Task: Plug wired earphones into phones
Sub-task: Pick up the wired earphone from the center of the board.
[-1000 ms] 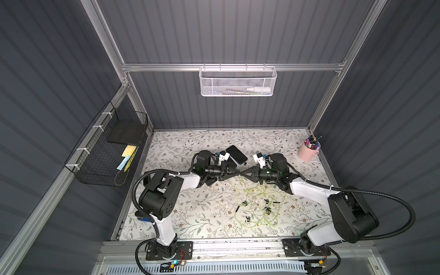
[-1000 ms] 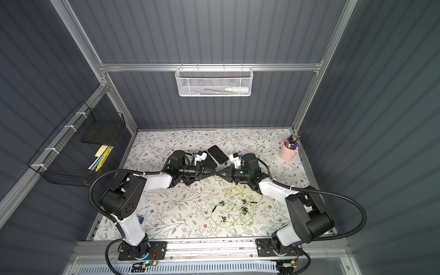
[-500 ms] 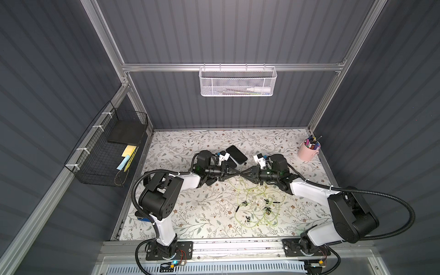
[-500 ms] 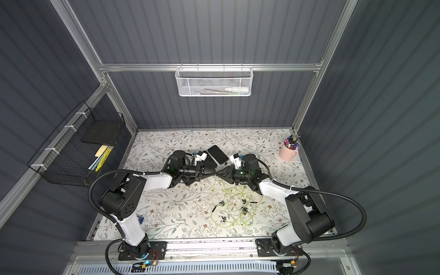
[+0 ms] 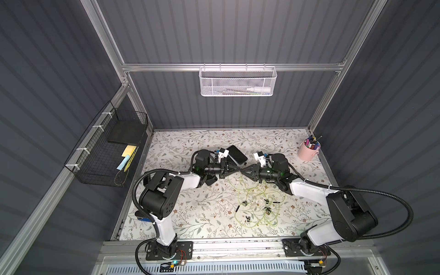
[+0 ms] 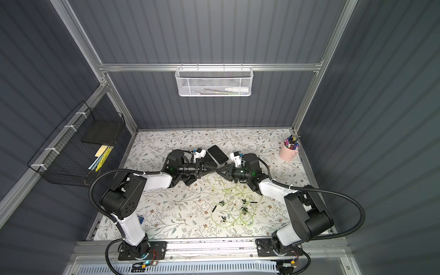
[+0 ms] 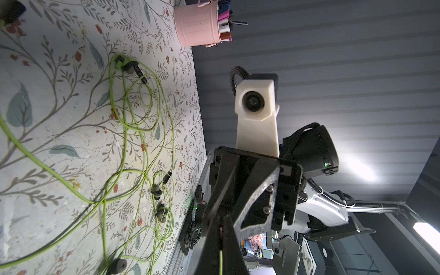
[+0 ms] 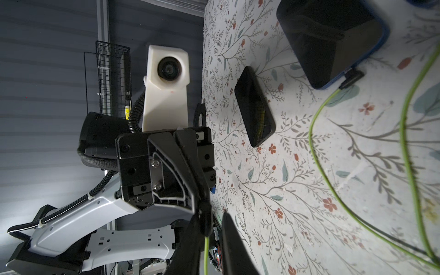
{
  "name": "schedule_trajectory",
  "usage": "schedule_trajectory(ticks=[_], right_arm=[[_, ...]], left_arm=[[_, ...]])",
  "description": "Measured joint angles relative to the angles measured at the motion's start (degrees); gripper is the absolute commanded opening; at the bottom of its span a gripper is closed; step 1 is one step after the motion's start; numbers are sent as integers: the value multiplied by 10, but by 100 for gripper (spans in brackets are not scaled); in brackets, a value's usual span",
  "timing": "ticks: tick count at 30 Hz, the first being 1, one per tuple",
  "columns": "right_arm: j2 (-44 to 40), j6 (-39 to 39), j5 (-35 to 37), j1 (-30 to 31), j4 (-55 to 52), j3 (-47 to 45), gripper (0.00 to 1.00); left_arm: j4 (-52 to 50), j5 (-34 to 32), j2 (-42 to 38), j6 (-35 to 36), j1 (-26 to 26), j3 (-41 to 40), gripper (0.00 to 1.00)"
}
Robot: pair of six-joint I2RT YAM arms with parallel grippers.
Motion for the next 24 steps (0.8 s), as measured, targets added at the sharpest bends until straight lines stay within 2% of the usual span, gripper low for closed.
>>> schedule_trajectory(ticks=[8, 11, 15, 22, 24], right_arm=[[3, 1, 0, -2, 13, 0, 15], [5, 1, -1, -2, 16, 0, 20], [8, 2, 0, -2, 18, 0, 20], [8, 2, 0, -2, 22, 0, 18], [8, 3, 0, -2, 24, 0, 13]], left_arm=[[19, -4, 4, -15, 0, -1, 0], [21, -5, 4, -17, 0, -2, 0], [24, -7, 4, -20, 1, -3, 0], [31, -7, 4, -22, 1, -4, 0], [33, -7, 5, -24, 1, -4, 0]])
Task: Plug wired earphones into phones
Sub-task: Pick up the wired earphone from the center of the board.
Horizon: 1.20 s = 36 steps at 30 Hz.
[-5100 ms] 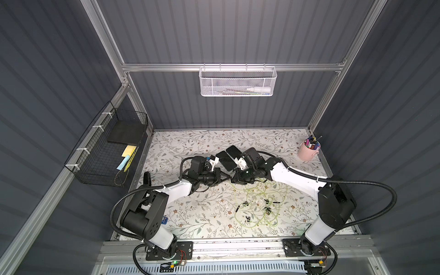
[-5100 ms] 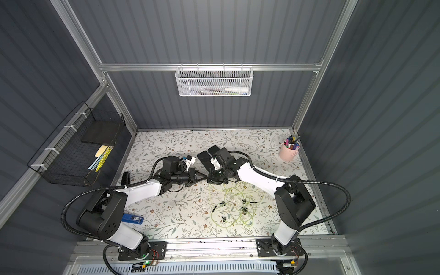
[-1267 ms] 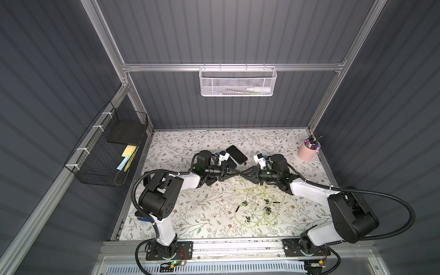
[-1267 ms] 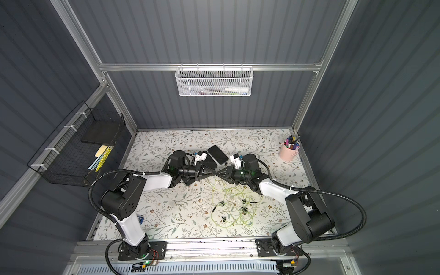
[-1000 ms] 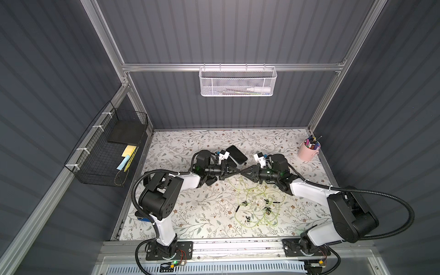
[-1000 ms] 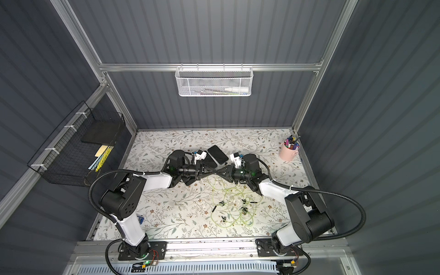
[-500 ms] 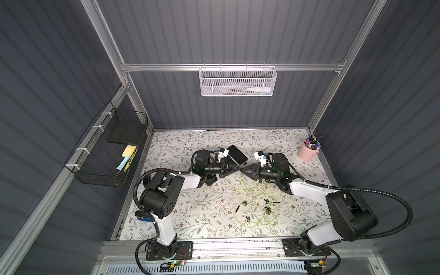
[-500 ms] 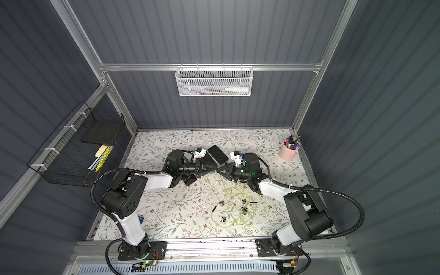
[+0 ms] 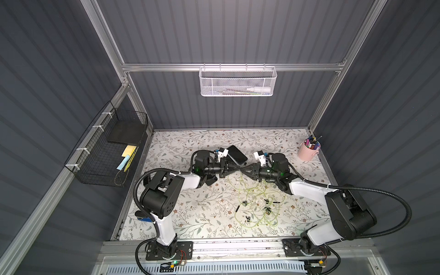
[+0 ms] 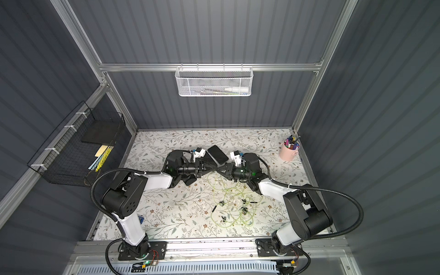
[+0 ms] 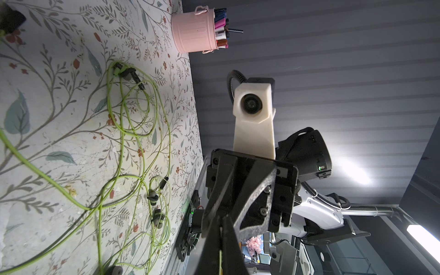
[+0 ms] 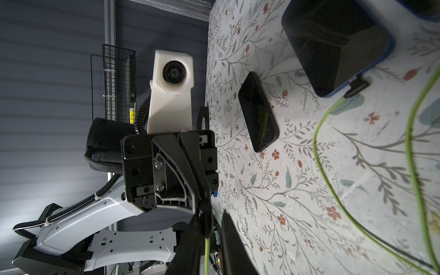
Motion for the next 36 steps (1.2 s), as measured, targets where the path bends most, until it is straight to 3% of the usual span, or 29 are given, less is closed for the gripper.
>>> schedule_trajectory(ticks=[4, 11, 18, 22, 23, 25, 27, 29, 32, 36], right_arm=[[0, 1, 0, 0, 0, 1, 11], [0, 2, 0, -1, 2, 1, 20], [1, 2, 1, -1, 8, 1, 3], [1, 2, 0, -2, 10, 1, 1], [1, 2, 0, -2, 11, 1, 1], [1, 2, 1, -2, 11, 1, 1], [3, 2, 3, -2, 12, 1, 1], [3, 2, 3, -2, 11, 1, 1], [3, 0, 3, -2, 10, 0, 1], [-2, -17, 10, -2, -17, -1, 1]], left_arm=[[8, 0, 6, -2, 0, 0, 0], [20, 1, 7, -9, 0, 0, 0], [41, 2, 16, -27, 0, -1, 0], [48, 2, 16, -32, 0, -1, 0], [49, 2, 16, -32, 0, -1, 3], [49, 3, 16, -32, 0, -2, 31], [43, 15, 16, -24, -1, -2, 51], [5, 22, 13, -3, -1, 0, 64], [-122, 20, -6, 72, 5, 18, 73], [-363, -38, -52, 199, 41, 93, 74]])
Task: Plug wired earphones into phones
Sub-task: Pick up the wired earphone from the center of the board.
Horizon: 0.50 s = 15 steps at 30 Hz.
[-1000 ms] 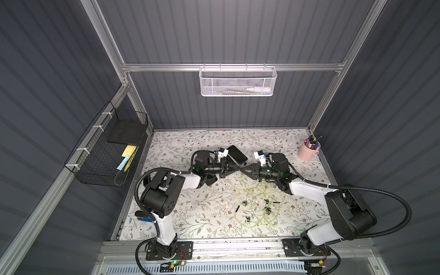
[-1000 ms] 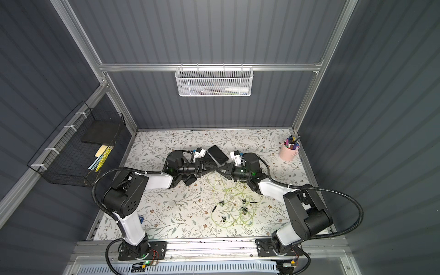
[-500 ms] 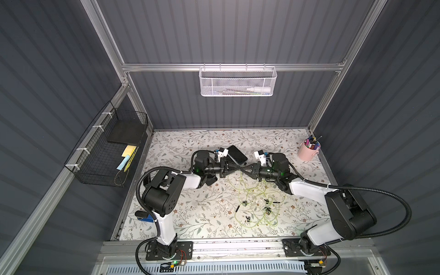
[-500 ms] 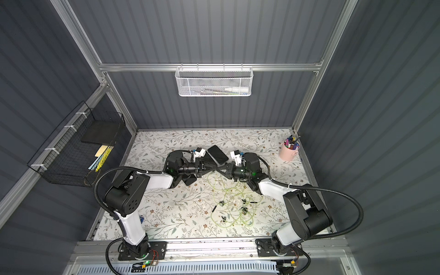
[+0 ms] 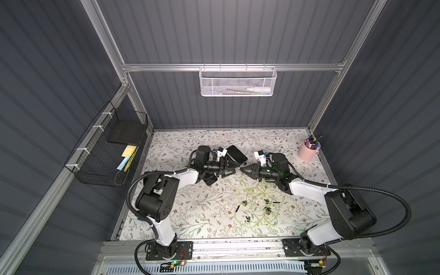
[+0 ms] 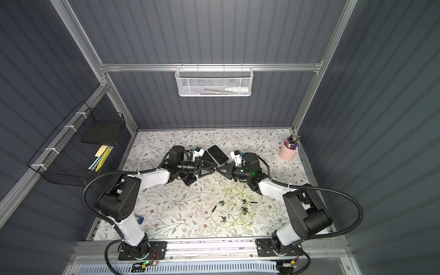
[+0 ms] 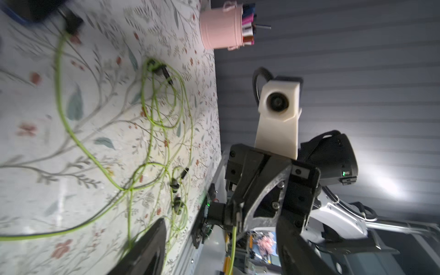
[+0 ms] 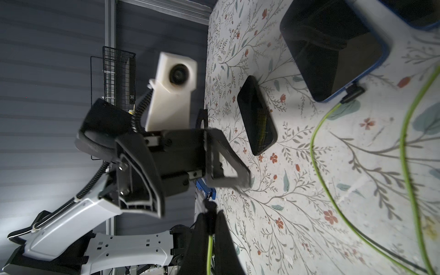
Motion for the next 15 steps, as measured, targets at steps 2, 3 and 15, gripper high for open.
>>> schedule_trajectory(ticks=[2, 3, 15], right_arm=[[-10, -21, 9, 0, -40, 0, 1], [-18, -36, 16, 0, -66, 2, 1], [-88, -181, 76, 9, -296, 31, 1]], left_arm=[[-123, -64, -17, 48, 23, 51, 74], [-175, -101, -22, 66, 30, 73, 75], [-415, -323, -24, 129, 22, 110, 70]])
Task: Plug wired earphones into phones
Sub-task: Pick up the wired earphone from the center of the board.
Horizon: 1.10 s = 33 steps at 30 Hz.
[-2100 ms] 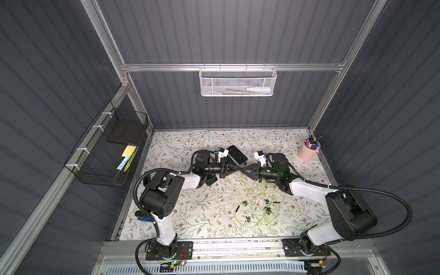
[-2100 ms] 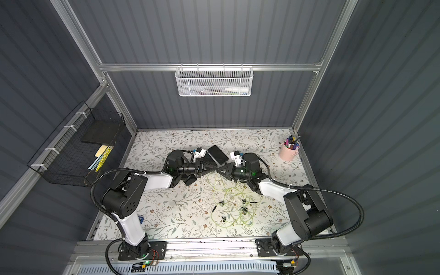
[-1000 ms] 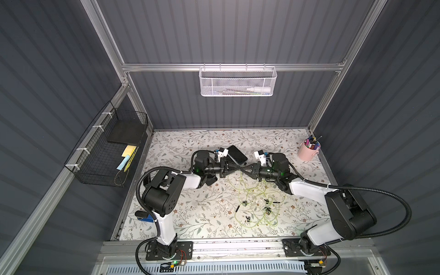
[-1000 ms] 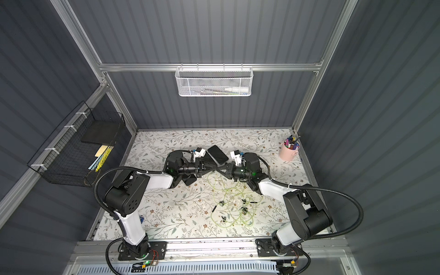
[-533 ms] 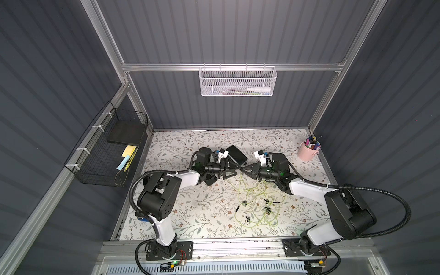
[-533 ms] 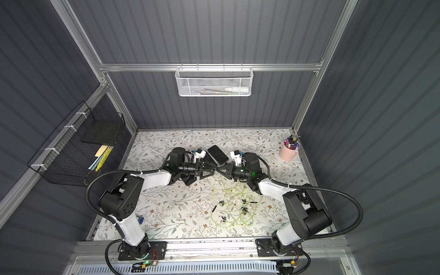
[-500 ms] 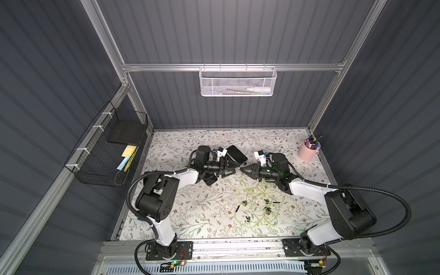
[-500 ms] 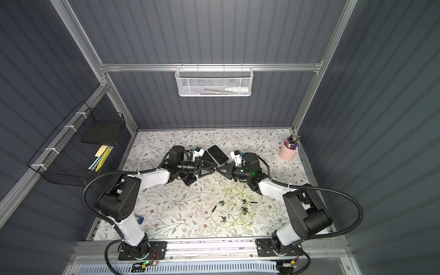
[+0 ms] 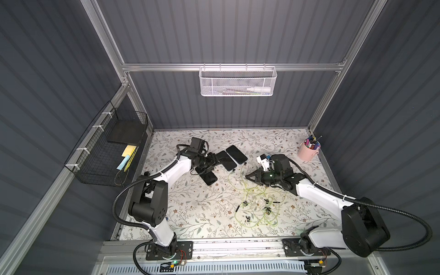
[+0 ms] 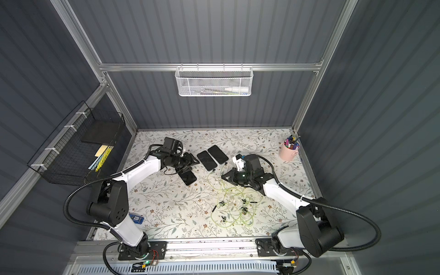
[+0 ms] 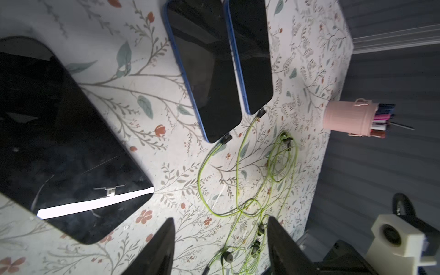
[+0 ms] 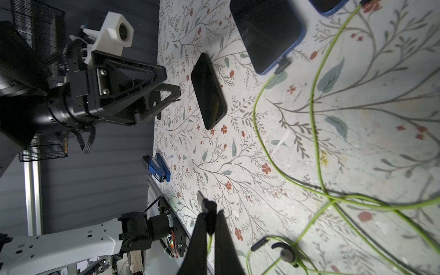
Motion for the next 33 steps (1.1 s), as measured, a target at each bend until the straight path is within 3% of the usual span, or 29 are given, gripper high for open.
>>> schedule_trajectory(ticks=[2, 9, 13, 16, 33], right_arm=[[3, -7, -2, 0, -7, 0, 2], [24, 25, -42, -4, 57, -5, 3], [24, 56, -67, -19, 99, -18, 4], [24, 78, -81, -29, 122, -30, 4], [7, 126, -118, -50, 176, -44, 5]], left_arm=[[-3, -1, -1, 0, -5, -5, 72], [213, 124, -13, -125, -70, -76, 39], [314, 202, -6, -137, -104, -85, 23], [370, 238, -1, -142, -104, -99, 17], [404, 298, 18, -119, -104, -107, 13]])
